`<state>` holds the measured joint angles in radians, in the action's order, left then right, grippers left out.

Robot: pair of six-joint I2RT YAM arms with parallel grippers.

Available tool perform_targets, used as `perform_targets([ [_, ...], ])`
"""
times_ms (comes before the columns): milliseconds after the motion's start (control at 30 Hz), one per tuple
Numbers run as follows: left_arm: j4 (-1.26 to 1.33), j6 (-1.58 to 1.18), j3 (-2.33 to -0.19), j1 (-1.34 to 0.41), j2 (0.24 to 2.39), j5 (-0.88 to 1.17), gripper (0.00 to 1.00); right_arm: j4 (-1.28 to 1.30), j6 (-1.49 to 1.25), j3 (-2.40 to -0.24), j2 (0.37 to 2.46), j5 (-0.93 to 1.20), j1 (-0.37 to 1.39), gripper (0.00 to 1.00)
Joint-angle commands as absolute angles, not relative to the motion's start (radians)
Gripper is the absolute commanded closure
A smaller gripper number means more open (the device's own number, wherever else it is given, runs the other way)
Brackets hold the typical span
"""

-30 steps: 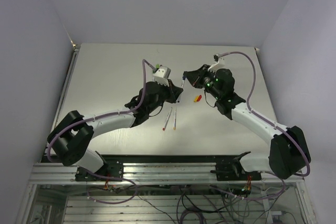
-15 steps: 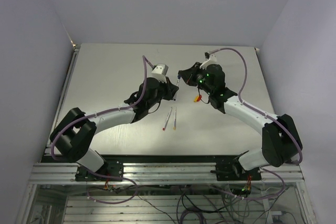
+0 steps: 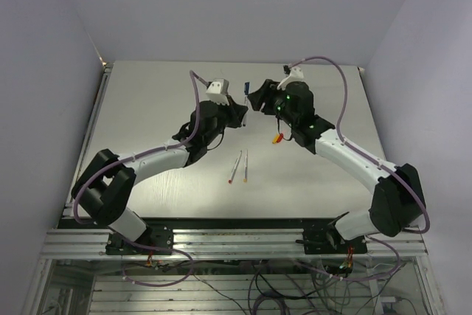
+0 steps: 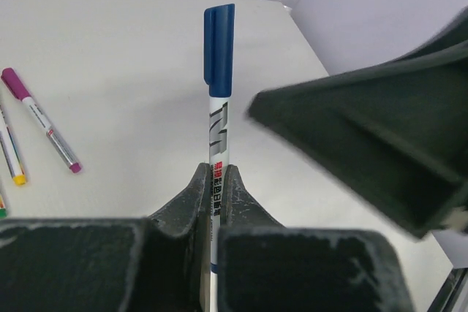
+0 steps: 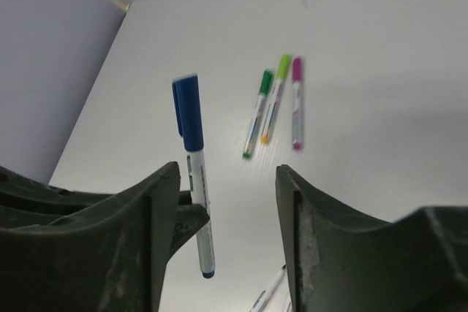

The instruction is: Insert the pens into the pen caps

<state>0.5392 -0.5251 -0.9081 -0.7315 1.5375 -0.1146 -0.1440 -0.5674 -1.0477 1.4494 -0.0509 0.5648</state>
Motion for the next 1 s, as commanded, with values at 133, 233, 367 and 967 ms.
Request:
perform_targets([
  [133, 0.554, -0.573, -0.966, -0.715, 1.664, -0.133, 0.93, -0.156, -0.456, -1.031, 1.253, -0.335, 0.551, 0.42],
  [233, 0.511, -0.568, -1.047, -0.704, 1.728, -0.136, 0.93, -0.113, -0.457, -1.007, 1.203, -0.409, 0.551, 0.42],
  [367, 0.417, -0.575, -1.196, -0.683, 1.859, -0.150, 0.93, -0.079, -0.493, -0.910, 1.141, -0.447, 0.549, 0.41],
  [967, -0.091, -0.477, -1.822, -0.596, 2.328, -0.268, 0.93, 0.047, -0.555, -0.813, 1.031, -0.487, 0.550, 0.42],
])
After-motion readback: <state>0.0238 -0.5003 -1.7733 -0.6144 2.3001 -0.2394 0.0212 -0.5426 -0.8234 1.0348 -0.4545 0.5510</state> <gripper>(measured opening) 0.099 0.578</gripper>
